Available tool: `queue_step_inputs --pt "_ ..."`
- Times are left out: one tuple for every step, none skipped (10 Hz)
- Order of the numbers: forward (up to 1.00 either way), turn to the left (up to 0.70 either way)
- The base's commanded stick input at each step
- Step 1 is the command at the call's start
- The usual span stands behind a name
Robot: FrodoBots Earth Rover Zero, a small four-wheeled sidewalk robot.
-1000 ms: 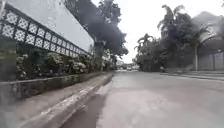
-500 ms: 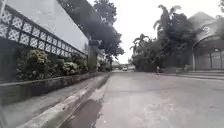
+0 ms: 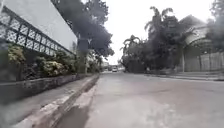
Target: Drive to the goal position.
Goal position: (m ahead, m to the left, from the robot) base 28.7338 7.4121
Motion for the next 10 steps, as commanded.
queue_step_inputs --pt "0.70 0.00" --pt "0.70 0.00" --pt "0.70 0.00" --pt "0.70 0.00" --pt "0.70 0.00" --pt "0.70 0.00" --pt "0.70 0.00" --pt "0.70 0.00" --pt "0.70 0.00" --pt "0.70 0.00"
